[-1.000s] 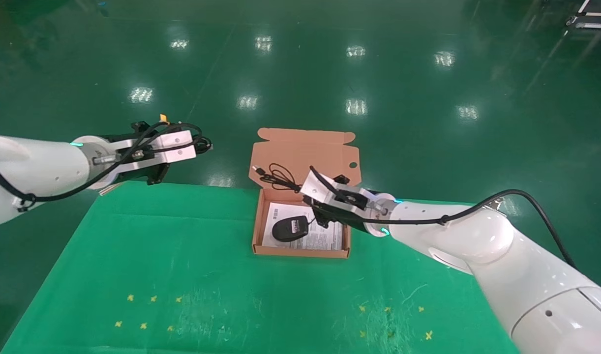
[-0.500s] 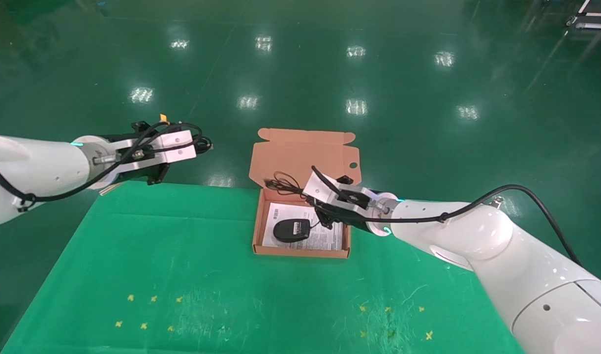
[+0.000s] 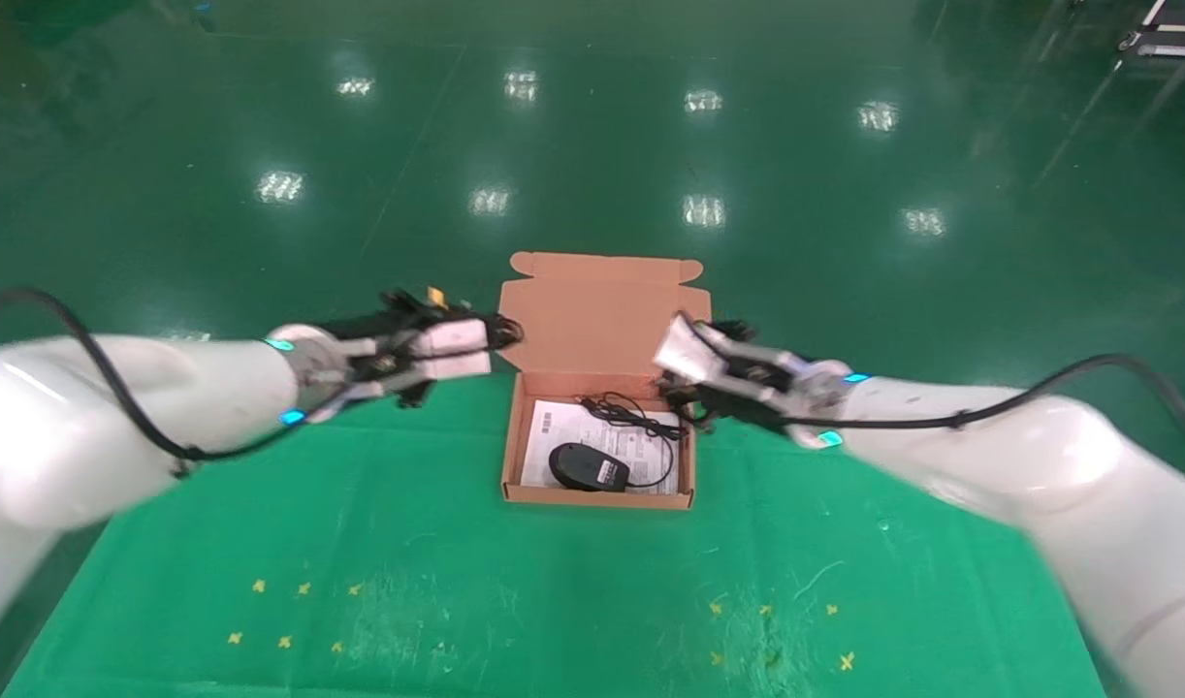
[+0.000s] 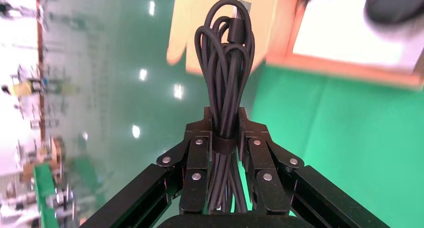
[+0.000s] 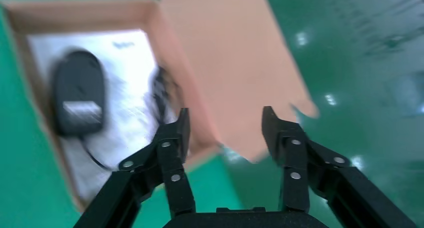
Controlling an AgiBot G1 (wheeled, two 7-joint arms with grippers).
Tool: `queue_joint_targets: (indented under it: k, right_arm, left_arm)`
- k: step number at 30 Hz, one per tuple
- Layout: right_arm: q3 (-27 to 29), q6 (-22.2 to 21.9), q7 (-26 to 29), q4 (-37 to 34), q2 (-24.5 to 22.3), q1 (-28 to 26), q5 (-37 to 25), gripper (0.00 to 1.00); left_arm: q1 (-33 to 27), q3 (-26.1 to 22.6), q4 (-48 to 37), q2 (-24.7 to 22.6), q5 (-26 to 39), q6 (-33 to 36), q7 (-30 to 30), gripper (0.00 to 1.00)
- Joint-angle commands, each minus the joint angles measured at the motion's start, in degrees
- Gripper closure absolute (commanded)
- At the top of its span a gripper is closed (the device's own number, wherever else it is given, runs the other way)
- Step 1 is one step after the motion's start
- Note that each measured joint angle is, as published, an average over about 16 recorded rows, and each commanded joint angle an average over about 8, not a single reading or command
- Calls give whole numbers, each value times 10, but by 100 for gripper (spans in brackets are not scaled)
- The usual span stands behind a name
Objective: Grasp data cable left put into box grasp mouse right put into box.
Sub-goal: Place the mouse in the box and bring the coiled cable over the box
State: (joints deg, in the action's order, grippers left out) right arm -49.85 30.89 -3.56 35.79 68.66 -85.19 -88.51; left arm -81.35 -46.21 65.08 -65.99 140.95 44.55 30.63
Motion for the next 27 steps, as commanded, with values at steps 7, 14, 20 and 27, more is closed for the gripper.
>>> queue_joint_targets:
  k: [7,14,20,27]
  right_arm:
    - [3,8,23,89,-93,-5,-18,0]
    - [-1,17,78,180,-167,1,-46,0]
    - [-7,18,130,249,-209,4,-82,0]
    - [-11,18,162,284,-226,8,-105,0]
  left_arm:
    - [30,-31,-87,-73,-36,-112,-76,100]
    - [32,-78,-163,-117,-104,-186,-150,100]
    - [24,-136,-193,-123,-171,-226,-186,83]
    - [12,-170,-222,-127,-207,-250,-187,0]
